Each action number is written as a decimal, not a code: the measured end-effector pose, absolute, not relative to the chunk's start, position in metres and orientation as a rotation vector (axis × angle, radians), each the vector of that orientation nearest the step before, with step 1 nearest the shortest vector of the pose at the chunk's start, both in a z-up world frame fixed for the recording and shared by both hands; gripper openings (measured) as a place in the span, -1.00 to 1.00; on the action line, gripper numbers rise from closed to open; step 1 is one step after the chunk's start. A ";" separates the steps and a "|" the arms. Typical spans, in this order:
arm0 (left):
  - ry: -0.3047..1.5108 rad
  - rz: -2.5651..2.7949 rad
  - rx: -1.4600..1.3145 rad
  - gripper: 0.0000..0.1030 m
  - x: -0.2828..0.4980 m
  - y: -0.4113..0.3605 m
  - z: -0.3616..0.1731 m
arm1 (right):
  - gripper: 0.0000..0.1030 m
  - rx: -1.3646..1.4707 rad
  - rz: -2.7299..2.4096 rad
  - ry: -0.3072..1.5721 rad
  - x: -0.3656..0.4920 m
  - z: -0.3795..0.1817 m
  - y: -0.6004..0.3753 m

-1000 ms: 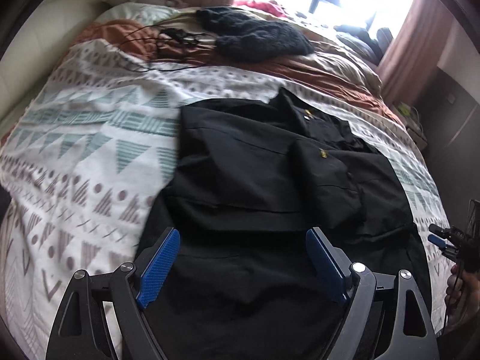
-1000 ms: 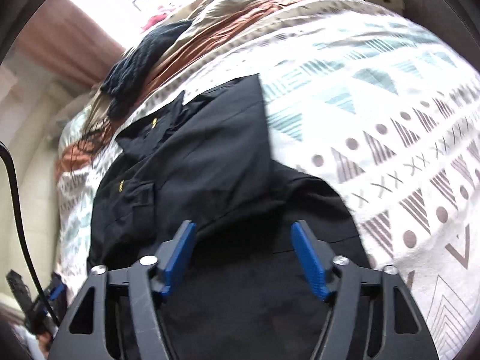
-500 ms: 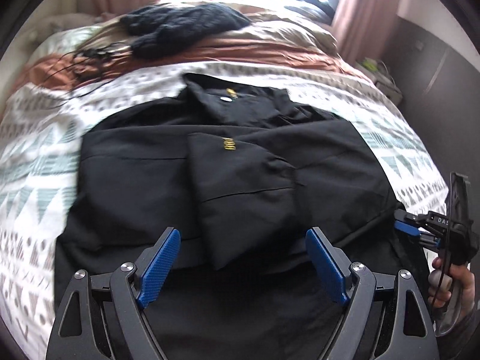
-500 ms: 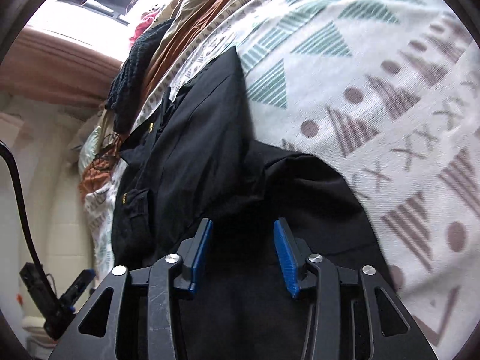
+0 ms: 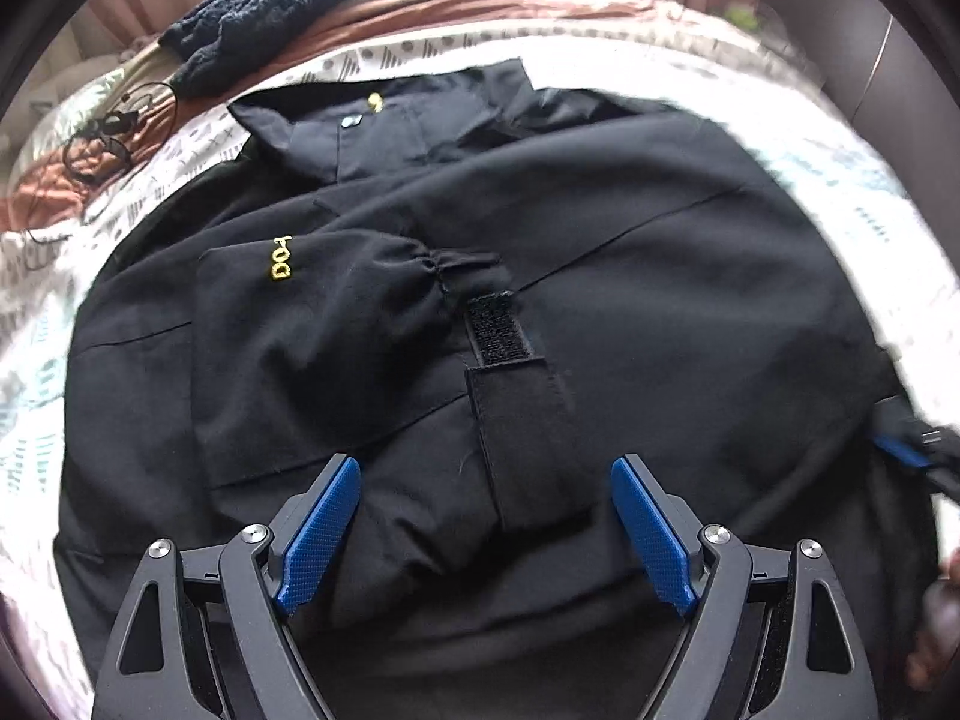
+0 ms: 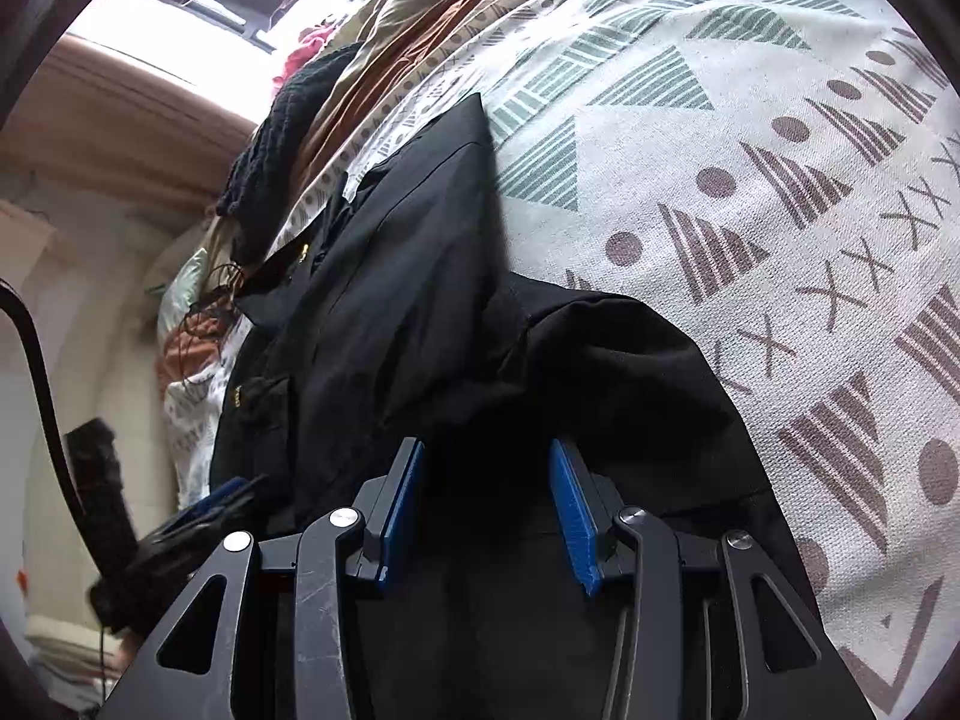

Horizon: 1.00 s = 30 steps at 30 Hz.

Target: Fold large clothes

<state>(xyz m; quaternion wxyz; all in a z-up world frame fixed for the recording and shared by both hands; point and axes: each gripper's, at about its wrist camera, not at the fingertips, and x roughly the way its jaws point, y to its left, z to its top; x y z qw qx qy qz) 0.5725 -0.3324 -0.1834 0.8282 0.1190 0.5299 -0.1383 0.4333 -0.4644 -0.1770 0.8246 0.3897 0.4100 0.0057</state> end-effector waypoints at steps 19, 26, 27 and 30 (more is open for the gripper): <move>0.956 -0.286 -0.021 -0.36 0.578 -0.199 -0.095 | -0.64 0.902 0.001 0.878 0.454 -0.174 -0.458; 0.971 -0.204 -0.095 -0.36 0.573 -0.131 -0.101 | -0.85 0.871 -0.046 0.842 0.457 -0.166 -0.470; 0.977 -0.189 -0.097 -0.36 0.573 -0.124 -0.104 | -0.85 0.868 -0.049 0.842 0.457 -0.165 -0.470; 1.026 -0.135 -0.114 -0.36 0.572 -0.102 -0.119 | -0.86 0.856 -0.064 0.842 0.460 -0.163 -0.468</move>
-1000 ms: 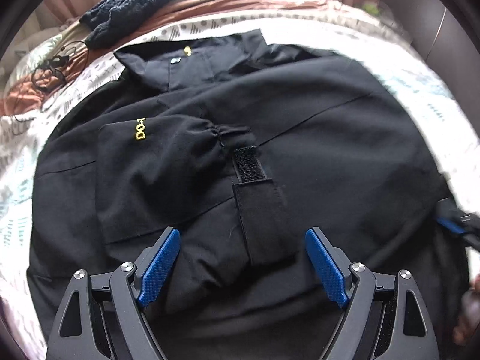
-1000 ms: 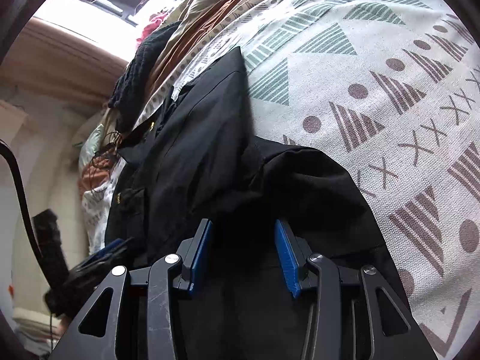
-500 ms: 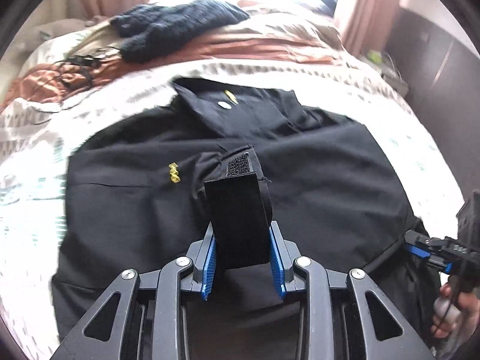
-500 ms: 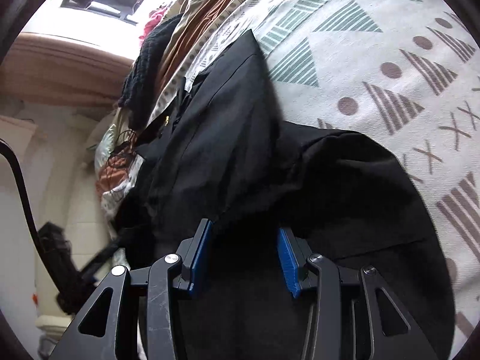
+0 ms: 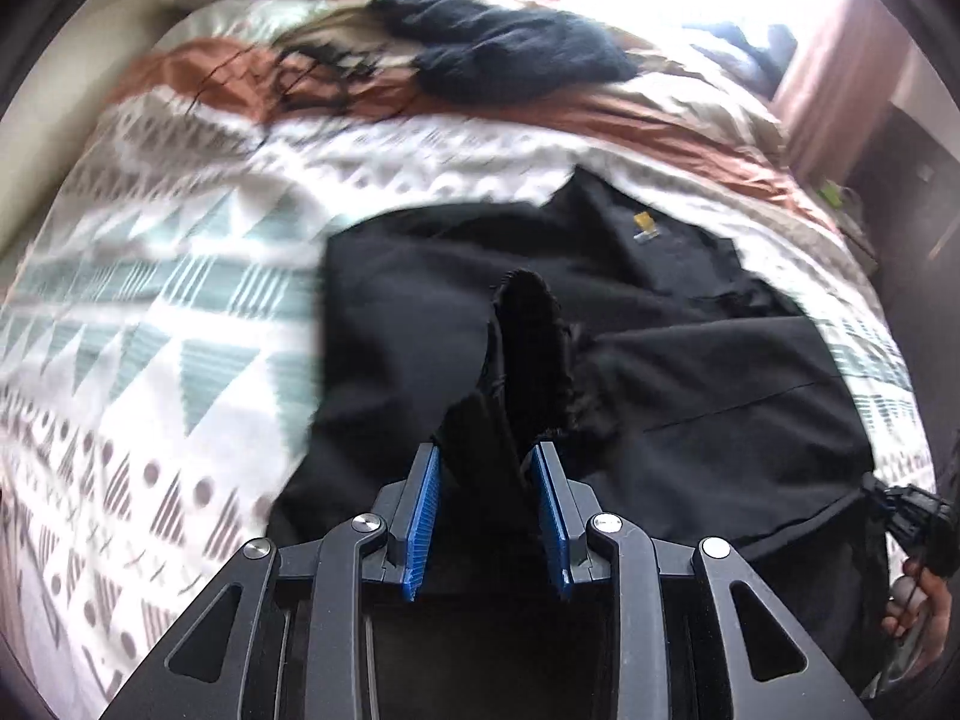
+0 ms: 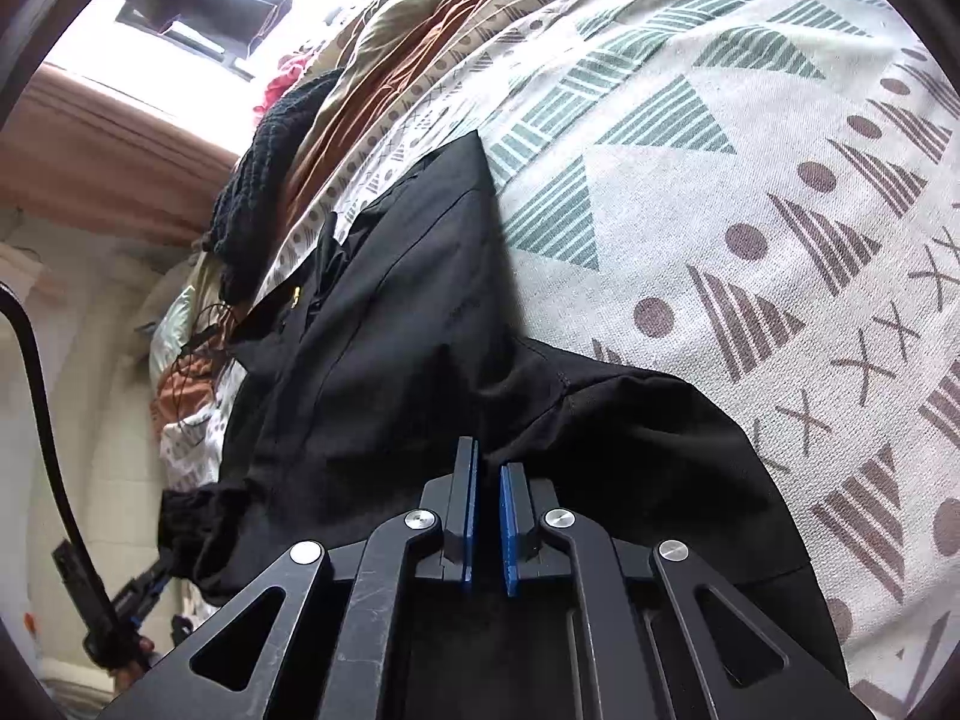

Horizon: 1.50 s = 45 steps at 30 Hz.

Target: Fold large clothes

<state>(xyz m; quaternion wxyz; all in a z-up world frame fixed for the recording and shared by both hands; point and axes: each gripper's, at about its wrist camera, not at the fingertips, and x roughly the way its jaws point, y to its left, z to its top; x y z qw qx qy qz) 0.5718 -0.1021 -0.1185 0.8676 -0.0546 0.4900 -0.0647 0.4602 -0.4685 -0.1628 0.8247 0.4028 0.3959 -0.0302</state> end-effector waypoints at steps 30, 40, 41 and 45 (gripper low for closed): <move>1.122 -0.109 -0.050 -0.79 0.602 -0.137 -0.166 | -0.93 0.824 -0.109 0.759 0.447 -0.152 -0.490; 1.121 -0.050 -0.110 -0.61 0.622 -0.099 -0.164 | -0.84 0.730 -0.089 0.867 0.464 -0.157 -0.461; 1.122 -0.056 -0.107 -0.59 0.621 -0.098 -0.163 | -0.76 0.715 -0.101 0.874 0.464 -0.157 -0.460; 1.082 -0.087 -0.115 -0.03 0.606 -0.088 -0.150 | 0.04 0.736 -0.123 0.879 0.456 -0.155 -0.465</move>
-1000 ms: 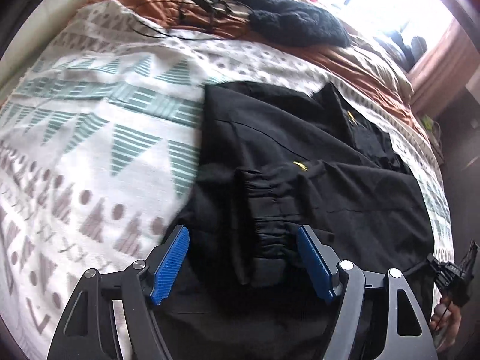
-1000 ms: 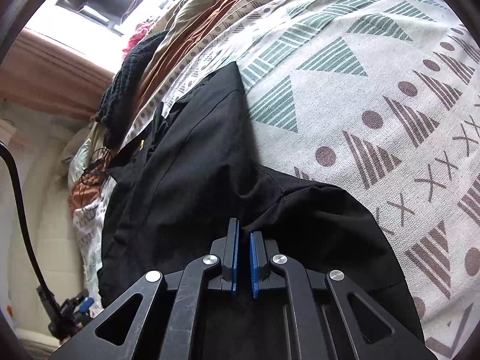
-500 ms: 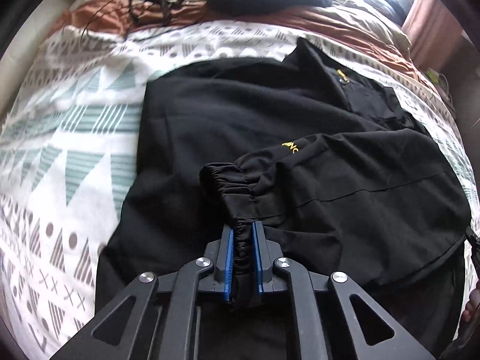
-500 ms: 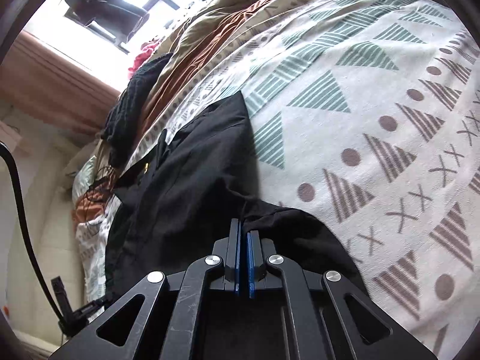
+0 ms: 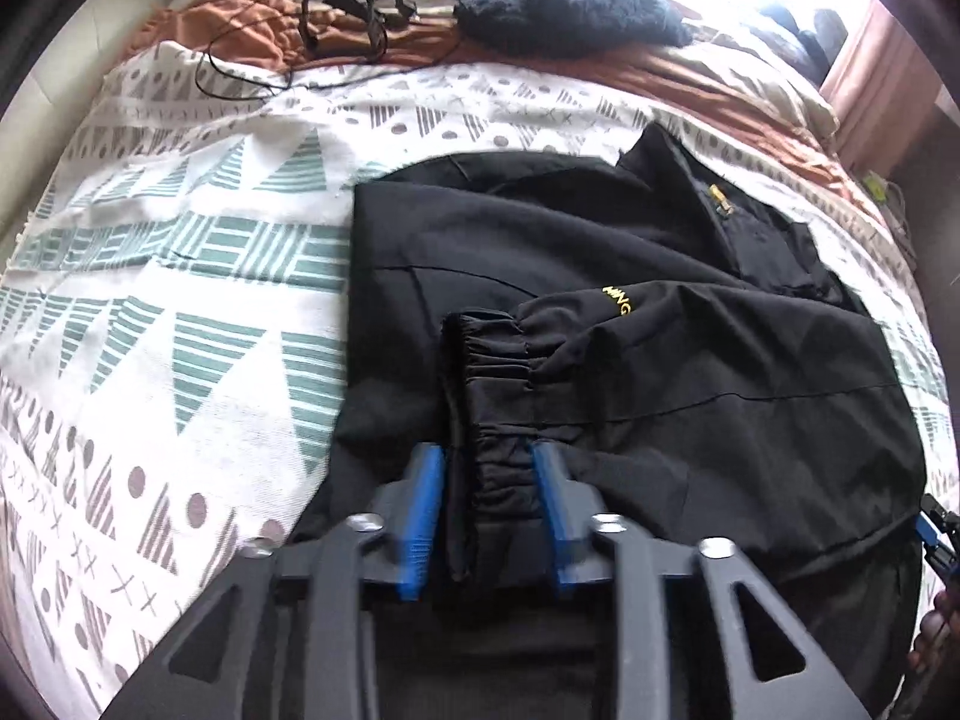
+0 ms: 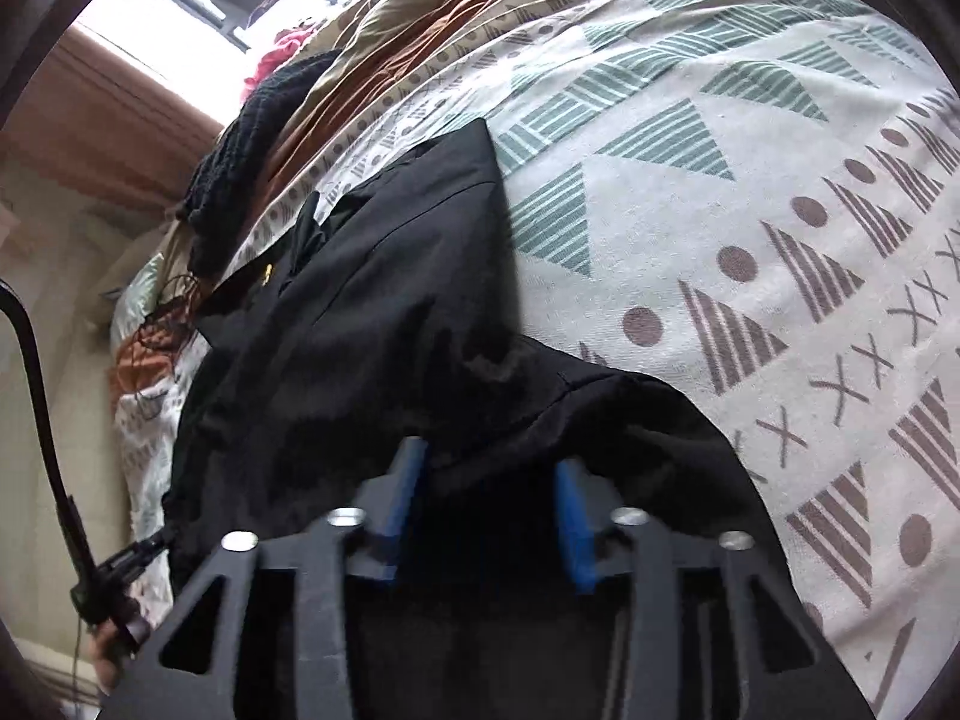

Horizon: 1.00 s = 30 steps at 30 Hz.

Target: Fold large clothes

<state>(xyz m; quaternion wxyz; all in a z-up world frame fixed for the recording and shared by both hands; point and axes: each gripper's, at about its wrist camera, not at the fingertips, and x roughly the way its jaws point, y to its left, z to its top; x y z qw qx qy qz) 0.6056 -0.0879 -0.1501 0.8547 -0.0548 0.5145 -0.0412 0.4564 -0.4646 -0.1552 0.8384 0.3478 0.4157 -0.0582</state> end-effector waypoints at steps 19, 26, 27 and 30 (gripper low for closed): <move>0.890 -0.066 -0.217 0.50 0.490 -0.032 -0.086 | 0.12 0.576 -0.269 0.669 0.347 -0.084 -0.468; 0.821 -0.065 -0.226 0.63 0.434 -0.018 -0.076 | 0.73 0.492 -0.200 0.574 0.312 -0.063 -0.449; 0.816 -0.066 -0.224 0.63 0.426 -0.015 -0.077 | 0.78 0.495 -0.177 0.560 0.306 -0.062 -0.447; 0.808 -0.068 -0.225 0.63 0.406 -0.007 -0.079 | 0.87 0.470 -0.131 0.606 0.296 -0.066 -0.439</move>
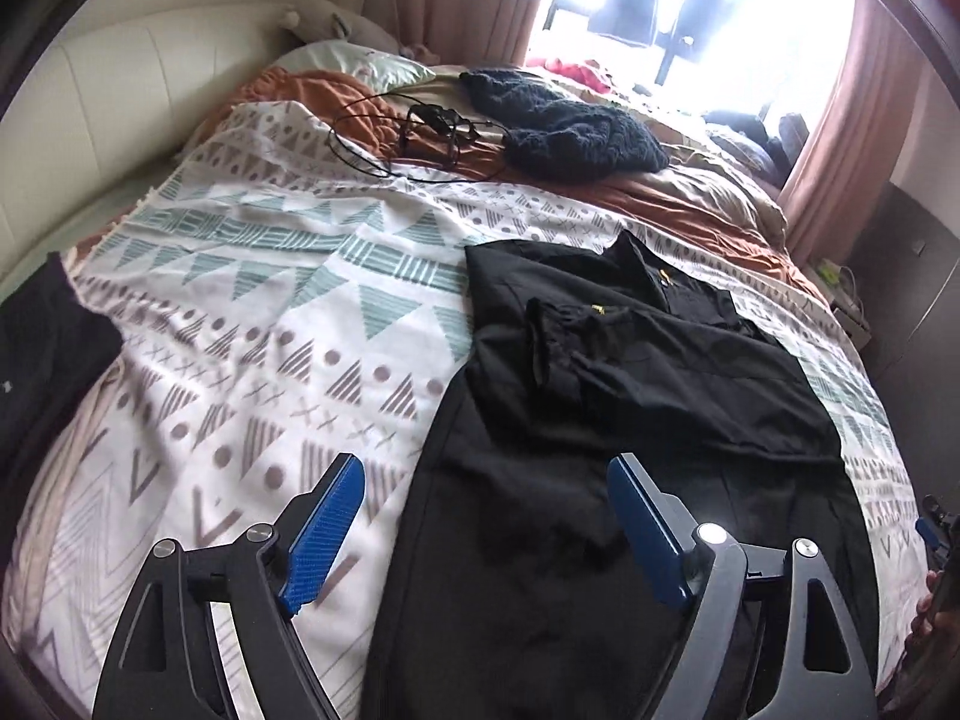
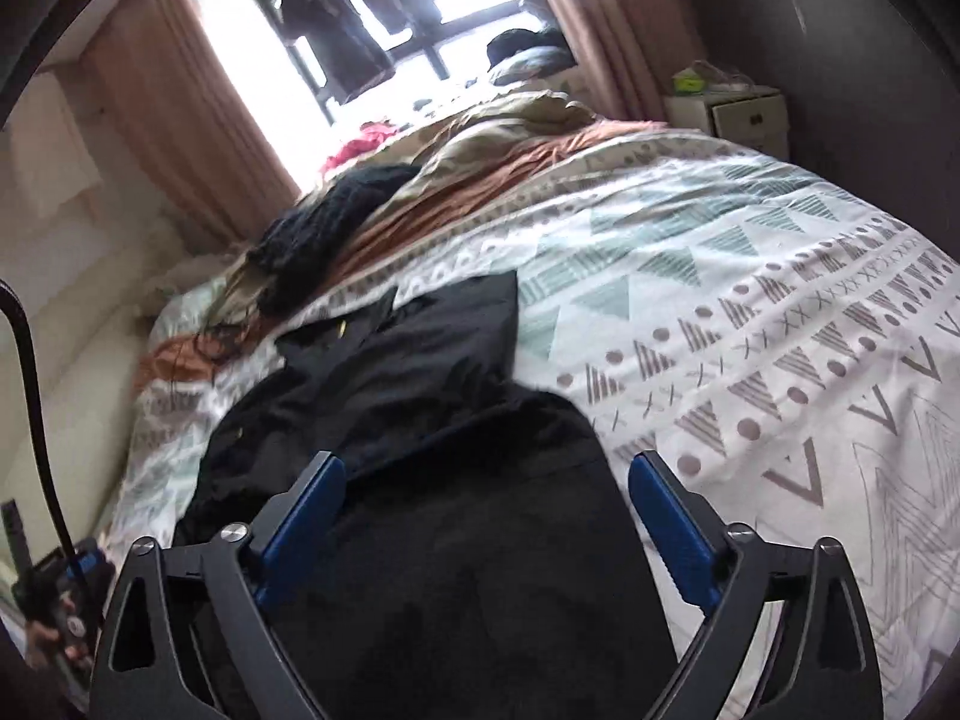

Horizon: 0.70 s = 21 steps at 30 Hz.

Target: Fold large clothes

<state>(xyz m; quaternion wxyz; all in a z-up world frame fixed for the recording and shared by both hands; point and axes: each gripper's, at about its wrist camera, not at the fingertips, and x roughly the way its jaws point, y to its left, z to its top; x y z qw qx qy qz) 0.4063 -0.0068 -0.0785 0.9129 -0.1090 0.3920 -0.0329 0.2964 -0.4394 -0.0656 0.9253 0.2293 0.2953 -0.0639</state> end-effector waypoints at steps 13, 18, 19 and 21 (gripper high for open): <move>0.679 -0.014 -0.208 0.99 0.324 0.026 -0.078 | 0.87 0.383 -0.175 0.642 0.247 -0.082 -0.409; 0.694 -0.029 -0.226 0.99 0.299 0.035 -0.090 | 0.87 0.341 -0.178 0.670 0.233 -0.086 -0.399; 0.697 -0.031 -0.221 0.99 0.293 0.036 -0.093 | 0.87 0.327 -0.174 0.677 0.228 -0.087 -0.397; 0.706 -0.026 -0.218 0.99 0.283 0.039 -0.098 | 0.87 0.303 -0.172 0.687 0.219 -0.088 -0.395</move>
